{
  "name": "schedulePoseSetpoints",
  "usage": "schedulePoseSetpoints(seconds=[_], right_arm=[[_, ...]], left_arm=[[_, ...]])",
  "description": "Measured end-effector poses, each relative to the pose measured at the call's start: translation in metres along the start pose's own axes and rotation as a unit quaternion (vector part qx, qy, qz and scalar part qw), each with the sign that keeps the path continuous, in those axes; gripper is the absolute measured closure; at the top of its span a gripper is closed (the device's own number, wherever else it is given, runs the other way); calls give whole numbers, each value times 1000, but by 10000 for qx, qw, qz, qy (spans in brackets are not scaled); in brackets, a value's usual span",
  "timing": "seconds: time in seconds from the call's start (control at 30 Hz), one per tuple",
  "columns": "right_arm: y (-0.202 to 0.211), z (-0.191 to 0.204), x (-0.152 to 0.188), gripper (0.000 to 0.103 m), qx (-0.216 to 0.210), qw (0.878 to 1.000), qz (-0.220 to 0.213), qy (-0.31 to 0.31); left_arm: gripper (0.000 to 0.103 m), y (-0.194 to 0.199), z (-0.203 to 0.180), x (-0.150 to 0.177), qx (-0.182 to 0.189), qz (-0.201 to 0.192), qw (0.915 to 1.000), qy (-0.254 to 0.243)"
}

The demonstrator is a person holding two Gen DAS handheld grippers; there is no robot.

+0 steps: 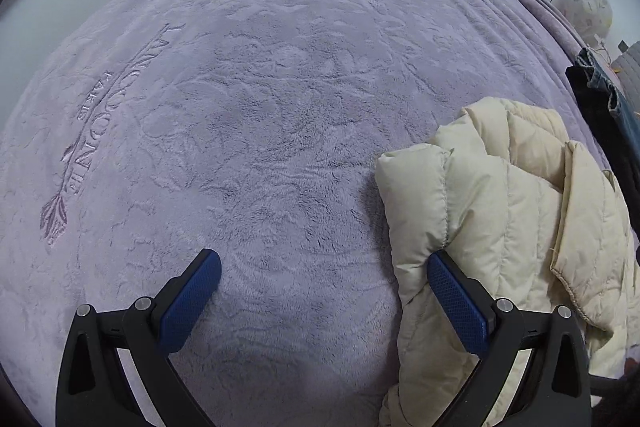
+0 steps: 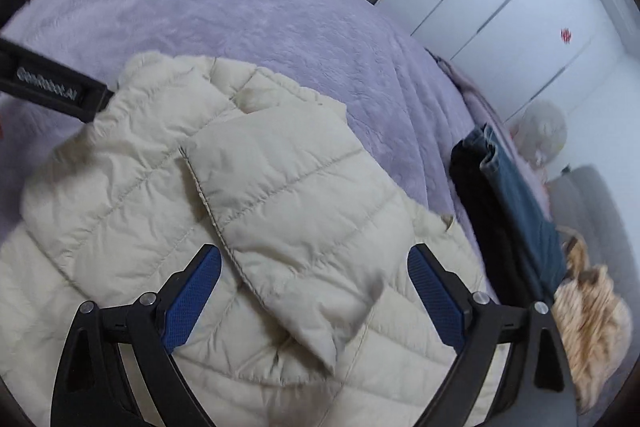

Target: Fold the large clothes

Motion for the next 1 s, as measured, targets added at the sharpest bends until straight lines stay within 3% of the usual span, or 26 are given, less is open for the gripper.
schedulePoseSetpoints(seconds=[0.03,0.07,0.1,0.13,0.27,0.37,0.47,0.6,0.7,0.9,0.97,1.0], right_arm=[[-8,5,-1,14,248,9994,63,214],[-14,5,-2,27,423,9986,75,295],[-17,1,-2,83,492,9986,90,186],[-18,-9,0,99,495,9986,121,-103],[4,-59,15,100,37,9854,-237,-1684],[17,-99,38,100,-363,9532,-448,-2969],[24,-133,71,100,-778,9048,-645,-4138],[18,-150,113,100,-1443,8251,-825,-5399],[9,-153,137,100,-1778,7769,-851,-5980],[-14,-143,182,98,-2512,6581,-878,-7043],[-18,-136,187,98,-2691,6303,-916,-7225],[-19,-132,190,98,-2731,6262,-918,-7245]], left_arm=[[0,-2,0,1,2,26,10000,13],[0,-4,-1,2,-20,35,10000,8],[0,-5,-1,4,-58,14,10000,-18],[0,-5,-1,4,-77,-12,10000,-61],[0,-5,-2,4,-16,-16,9999,-136],[0,-3,-1,-1,204,39,9998,-28],[0,1,0,-8,208,-23,9998,-22],[0,11,-4,-14,159,-188,9996,-133],[0,21,-7,-16,140,-294,9992,-223],[0,56,-25,-4,281,-556,9961,-624],[0,58,-39,0,137,-646,9937,-908],[0,56,-45,3,-35,-703,9918,-1069]])
Point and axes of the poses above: each gripper's, at about its wrist camera, not at the fingertips, and y roughly against the way its jaws point, z to its left, x to its underside, the point moved 5 cm from there along -y, roughly the way its jaws point, and after that the axes turned 15 degrees about -x, right-handed, at the moved point
